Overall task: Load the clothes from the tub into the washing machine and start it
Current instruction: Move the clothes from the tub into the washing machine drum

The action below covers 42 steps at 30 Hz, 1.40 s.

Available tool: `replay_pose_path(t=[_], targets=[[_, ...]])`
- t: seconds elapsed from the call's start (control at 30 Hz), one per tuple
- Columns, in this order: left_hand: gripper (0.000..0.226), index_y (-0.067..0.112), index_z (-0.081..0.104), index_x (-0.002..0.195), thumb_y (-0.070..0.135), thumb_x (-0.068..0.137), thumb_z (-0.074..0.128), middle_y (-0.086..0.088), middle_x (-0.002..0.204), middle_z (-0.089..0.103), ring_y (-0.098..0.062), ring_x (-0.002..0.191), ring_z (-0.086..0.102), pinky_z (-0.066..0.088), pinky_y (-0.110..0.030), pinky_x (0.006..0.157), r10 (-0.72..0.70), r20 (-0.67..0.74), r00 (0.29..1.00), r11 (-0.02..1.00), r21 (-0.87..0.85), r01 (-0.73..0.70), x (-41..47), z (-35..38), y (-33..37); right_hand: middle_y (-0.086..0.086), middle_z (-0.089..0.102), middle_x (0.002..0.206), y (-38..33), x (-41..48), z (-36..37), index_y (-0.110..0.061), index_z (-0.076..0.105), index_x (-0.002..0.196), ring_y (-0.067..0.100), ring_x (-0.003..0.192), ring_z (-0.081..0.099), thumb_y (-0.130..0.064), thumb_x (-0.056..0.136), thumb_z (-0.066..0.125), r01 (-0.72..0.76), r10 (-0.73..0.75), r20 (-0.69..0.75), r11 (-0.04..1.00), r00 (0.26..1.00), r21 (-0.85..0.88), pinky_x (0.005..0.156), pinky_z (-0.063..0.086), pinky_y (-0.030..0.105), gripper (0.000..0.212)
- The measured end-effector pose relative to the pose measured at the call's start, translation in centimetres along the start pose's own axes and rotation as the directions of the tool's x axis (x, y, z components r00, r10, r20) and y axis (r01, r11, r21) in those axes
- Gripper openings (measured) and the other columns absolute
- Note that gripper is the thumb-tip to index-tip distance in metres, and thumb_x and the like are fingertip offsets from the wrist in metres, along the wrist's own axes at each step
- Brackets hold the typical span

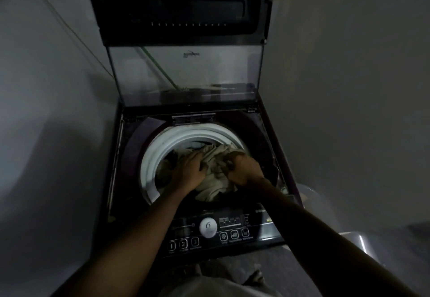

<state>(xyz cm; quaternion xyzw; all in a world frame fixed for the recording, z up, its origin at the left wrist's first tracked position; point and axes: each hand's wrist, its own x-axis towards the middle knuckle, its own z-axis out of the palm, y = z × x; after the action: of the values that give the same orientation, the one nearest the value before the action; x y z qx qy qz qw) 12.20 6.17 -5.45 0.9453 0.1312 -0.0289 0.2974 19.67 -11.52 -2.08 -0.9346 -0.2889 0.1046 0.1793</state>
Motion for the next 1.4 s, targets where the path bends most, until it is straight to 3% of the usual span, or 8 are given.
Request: replay_pose_path(t=[0.27,0.4,0.6,0.7,0.87,1.17,1.4], targets=[[0.041,0.009,0.055,0.134,0.021,0.094,0.057,-0.008,0.14,0.054,-0.026,0.133,0.046,0.029,-0.032,0.111,0.129,-0.139,0.982,0.99,-0.04,-0.136,-0.7,3.4,8.9,0.004,0.065,0.093,6.6,-4.1,-4.4,-0.017,0.068,0.09,0.027,0.085,0.063,-0.03,0.08,0.056,-0.027,0.04,-0.204,0.998,0.978,0.065,0.065,0.051,0.032,0.02],[0.034,0.01,0.059,0.127,0.021,0.096,0.057,-0.009,0.132,0.058,-0.028,0.124,0.052,0.041,-0.035,0.102,0.132,-0.186,0.974,0.967,-0.192,-0.167,-2.1,6.6,15.2,0.007,0.066,0.095,10.8,-7.3,-6.8,-0.011,0.068,0.091,0.029,0.086,0.063,-0.024,0.08,0.056,0.002,0.036,-0.293,0.992,0.955,0.128,0.067,0.05,0.032,0.02],[0.044,0.019,0.057,0.132,0.037,0.092,0.052,0.0,0.141,0.054,-0.019,0.135,0.046,0.041,-0.041,0.107,0.262,-0.299,0.917,0.958,-0.034,-0.285,-5.2,13.8,24.0,0.006,0.064,0.101,21.3,-14.4,-8.1,-0.011,0.066,0.095,0.025,0.088,0.062,-0.022,0.084,0.054,-0.015,0.062,-0.285,0.986,0.956,0.166,0.071,0.052,0.036,0.02],[0.044,0.018,0.055,0.134,0.033,0.093,0.056,0.001,0.144,0.051,-0.018,0.138,0.04,0.04,-0.04,0.108,0.308,-0.237,0.921,0.95,0.015,-0.313,-6.6,17.5,27.8,0.004,0.065,0.103,26.0,-17.8,-8.7,-0.013,0.067,0.097,0.023,0.089,0.062,-0.023,0.087,0.053,-0.038,0.08,-0.276,0.987,0.958,0.155,0.07,0.05,0.031,0.02],[0.045,0.021,0.051,0.138,0.03,0.094,0.059,0.004,0.148,0.046,-0.014,0.142,0.033,0.033,-0.035,0.11,0.25,-0.148,0.957,0.966,-0.027,-0.256,-9.2,21.8,31.7,0.005,0.066,0.098,31.3,-22.5,-9.6,-0.011,0.068,0.092,0.025,0.084,0.062,-0.02,0.086,0.056,-0.091,0.135,-0.257,0.98,0.957,0.179,0.066,0.049,0.032,0.016],[0.048,0.013,0.053,0.136,0.018,0.089,0.063,-0.003,0.14,0.053,-0.018,0.133,0.045,0.029,-0.019,0.103,0.203,0.011,0.979,0.974,-0.101,-0.201,-8.1,26.8,33.1,0.002,0.068,0.109,35.7,-25.1,-8.5,-0.015,0.069,0.105,0.021,0.094,0.064,-0.02,0.088,0.056,-0.163,0.224,-0.263,0.958,0.939,0.235,0.075,0.048,0.028,0.022],[0.044,0.013,0.058,0.128,0.019,0.086,0.066,-0.005,0.128,0.061,-0.023,0.118,0.058,0.047,-0.033,0.097,0.216,0.055,0.975,0.972,-0.103,-0.209,-5.8,30.2,33.9,0.003,0.068,0.112,40.5,-25.5,-6.7,-0.015,0.069,0.106,0.022,0.098,0.064,-0.022,0.088,0.057,-0.258,0.303,-0.211,0.941,0.929,0.217,0.077,0.047,0.028,0.023]])
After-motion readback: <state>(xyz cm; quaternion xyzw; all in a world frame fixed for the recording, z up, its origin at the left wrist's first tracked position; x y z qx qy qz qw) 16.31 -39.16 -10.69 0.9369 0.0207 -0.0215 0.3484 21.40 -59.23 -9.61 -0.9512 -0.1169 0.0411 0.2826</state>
